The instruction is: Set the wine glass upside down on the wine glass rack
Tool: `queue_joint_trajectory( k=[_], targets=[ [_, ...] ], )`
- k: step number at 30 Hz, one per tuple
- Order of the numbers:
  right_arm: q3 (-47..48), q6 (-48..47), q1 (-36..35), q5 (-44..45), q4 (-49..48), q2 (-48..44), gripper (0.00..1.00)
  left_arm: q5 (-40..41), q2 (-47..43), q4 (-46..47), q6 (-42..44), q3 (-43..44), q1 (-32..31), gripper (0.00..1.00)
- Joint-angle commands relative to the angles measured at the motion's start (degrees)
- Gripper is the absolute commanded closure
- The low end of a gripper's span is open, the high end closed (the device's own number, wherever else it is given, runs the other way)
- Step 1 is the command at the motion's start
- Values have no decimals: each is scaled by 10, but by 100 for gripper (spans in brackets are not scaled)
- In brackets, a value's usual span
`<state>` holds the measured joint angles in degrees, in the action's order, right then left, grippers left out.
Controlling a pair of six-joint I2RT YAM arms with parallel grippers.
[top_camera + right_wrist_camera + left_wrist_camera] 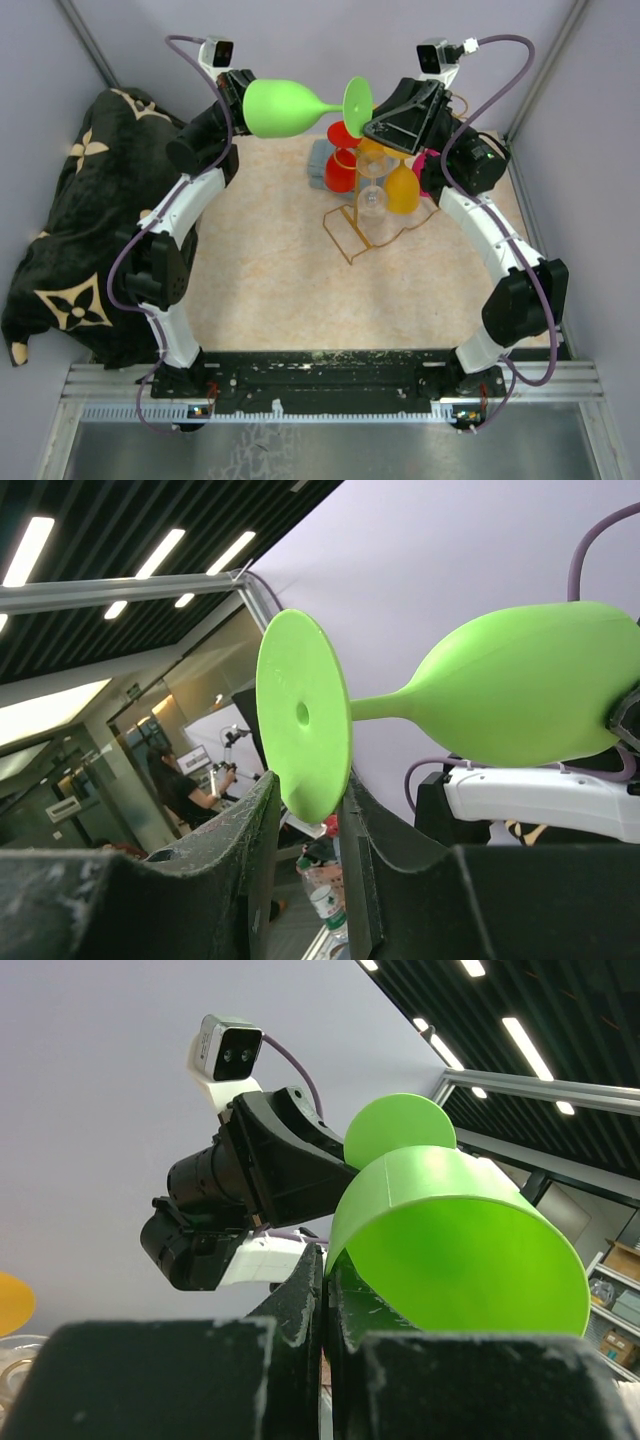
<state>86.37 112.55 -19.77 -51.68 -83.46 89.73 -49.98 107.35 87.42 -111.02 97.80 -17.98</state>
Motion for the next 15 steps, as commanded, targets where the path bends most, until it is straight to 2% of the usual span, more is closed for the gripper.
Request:
queue_joint_trajectory(
  k=[1, 12, 15],
  targets=[
    [34, -8, -10, 29, -22, -2, 71, -15, -11, 61, -3, -3, 0, 100],
    [49, 9, -10, 42, -32, 7, 70, -14, -11, 86, -17, -3, 0, 100],
    [50, 8, -10, 40, -30, 6, 79, -13, -13, 86, -17, -4, 0, 100]
  ],
)
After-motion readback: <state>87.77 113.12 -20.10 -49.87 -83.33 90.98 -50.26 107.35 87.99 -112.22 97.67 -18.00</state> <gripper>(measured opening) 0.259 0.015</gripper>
